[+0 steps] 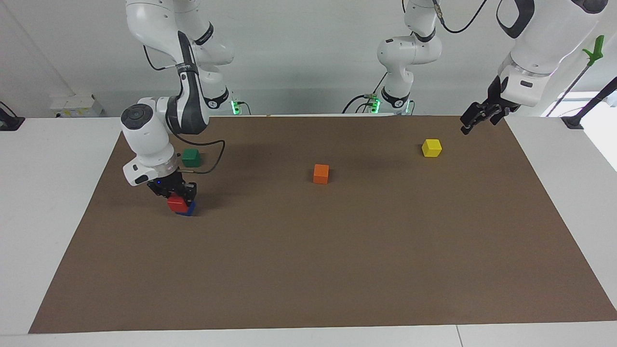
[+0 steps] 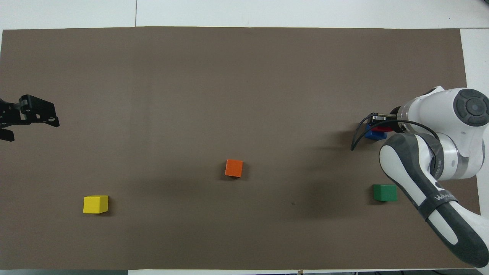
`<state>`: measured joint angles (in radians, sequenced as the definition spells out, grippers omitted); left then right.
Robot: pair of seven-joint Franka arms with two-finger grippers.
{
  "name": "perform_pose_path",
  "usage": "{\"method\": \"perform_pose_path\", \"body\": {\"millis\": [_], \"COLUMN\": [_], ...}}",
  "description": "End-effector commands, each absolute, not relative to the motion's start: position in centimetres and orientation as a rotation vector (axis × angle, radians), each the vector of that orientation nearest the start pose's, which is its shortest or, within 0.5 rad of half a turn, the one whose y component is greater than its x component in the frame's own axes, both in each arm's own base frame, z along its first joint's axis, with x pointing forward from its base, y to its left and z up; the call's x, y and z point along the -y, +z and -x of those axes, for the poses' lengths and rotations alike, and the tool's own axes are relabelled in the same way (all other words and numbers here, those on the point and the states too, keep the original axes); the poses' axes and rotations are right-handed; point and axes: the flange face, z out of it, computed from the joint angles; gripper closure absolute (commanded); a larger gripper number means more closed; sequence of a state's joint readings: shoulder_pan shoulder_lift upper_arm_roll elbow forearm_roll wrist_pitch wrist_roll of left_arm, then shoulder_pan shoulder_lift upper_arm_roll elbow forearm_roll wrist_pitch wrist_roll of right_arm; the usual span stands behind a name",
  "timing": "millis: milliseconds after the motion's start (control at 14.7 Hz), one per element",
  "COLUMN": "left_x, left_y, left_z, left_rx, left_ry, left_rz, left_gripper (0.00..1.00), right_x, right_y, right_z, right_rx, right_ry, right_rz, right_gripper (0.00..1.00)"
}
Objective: Transfer red block to right arm and stack on blue block
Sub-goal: 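Lower the red cube onto the blue cube with the right gripper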
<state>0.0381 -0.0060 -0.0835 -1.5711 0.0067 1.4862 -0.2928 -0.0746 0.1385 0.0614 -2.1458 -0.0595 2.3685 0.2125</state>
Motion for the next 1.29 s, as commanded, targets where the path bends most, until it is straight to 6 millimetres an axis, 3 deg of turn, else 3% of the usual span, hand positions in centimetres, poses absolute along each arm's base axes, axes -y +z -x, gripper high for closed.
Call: {"method": "perform_pose_path", "body": {"millis": [0, 408, 1224], "left_x": [2.7, 2.9, 3.0], "left_y": [62.1, 62.2, 62.3], "left_z": [-53.6, -53.5, -53.7], "left_rx": [0.366, 0.361, 0.364], "left_ry": [0.137, 0.137, 0.123], "left_rz": [3.109, 3.109, 3.111], "left_gripper": [0.00, 0.00, 0.00], "right_x": [1.4, 2.0, 2.4], "right_y": [34.7, 35.7, 34.5], "right_z": [-56.7, -57.4, -57.5], "right_rx": [-0.346, -0.390, -0.412], "right_ry": [-0.105, -0.056, -0.031], "right_rz": [3.146, 3.114, 3.068], "right_gripper": [1.00, 1.00, 1.00]}}
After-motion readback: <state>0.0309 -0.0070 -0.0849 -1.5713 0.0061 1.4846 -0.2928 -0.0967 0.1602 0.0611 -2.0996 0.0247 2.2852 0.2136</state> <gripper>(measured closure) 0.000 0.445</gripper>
